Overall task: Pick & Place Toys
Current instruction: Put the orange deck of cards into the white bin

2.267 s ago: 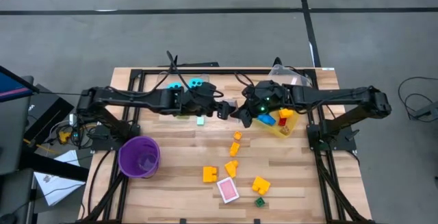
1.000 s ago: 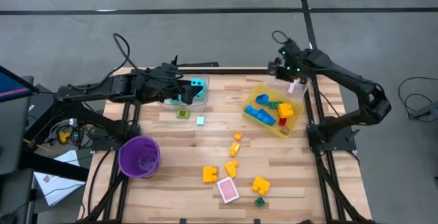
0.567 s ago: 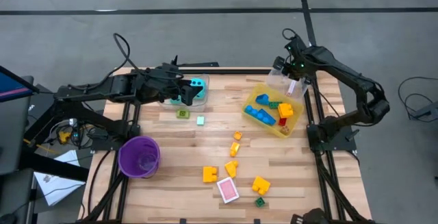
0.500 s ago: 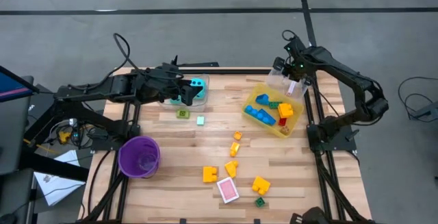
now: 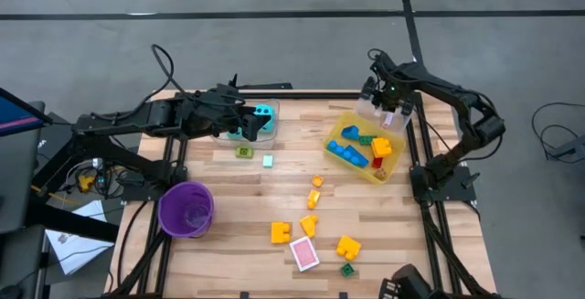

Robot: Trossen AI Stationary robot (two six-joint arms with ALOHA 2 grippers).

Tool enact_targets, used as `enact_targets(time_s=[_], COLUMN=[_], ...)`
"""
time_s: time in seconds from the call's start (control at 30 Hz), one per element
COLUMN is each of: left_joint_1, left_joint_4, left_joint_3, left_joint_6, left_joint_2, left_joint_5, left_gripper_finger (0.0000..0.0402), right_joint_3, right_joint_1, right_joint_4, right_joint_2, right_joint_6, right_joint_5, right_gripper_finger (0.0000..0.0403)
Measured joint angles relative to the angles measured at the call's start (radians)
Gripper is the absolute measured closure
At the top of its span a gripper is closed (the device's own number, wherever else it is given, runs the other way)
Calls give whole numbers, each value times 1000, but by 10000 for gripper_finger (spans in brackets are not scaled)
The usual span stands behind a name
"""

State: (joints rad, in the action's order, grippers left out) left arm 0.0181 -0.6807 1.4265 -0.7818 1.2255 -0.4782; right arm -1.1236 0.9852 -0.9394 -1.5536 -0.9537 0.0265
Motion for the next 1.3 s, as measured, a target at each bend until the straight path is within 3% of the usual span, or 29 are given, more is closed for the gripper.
enact_targets(time_s=[0.5,1.07,1.3], left_joint_1=[0,0,0], left_joint_4=[0,1,1], left_joint_3=[0,0,0], left_joint_6=[-5,-8,-9], left_joint_2=[0,0,0], left_joint_5=[1,0,0], left_gripper_finger=[82,82,82], right_joint_3=[3,140,143], right_joint_1=[74,85,81], right_joint_4=[13,148,174], right_joint_2=[-38,-34,-37], right_joint_6=[59,64,64], right_joint_5=[-42,-105,-106], right_gripper_finger=[333,335,304])
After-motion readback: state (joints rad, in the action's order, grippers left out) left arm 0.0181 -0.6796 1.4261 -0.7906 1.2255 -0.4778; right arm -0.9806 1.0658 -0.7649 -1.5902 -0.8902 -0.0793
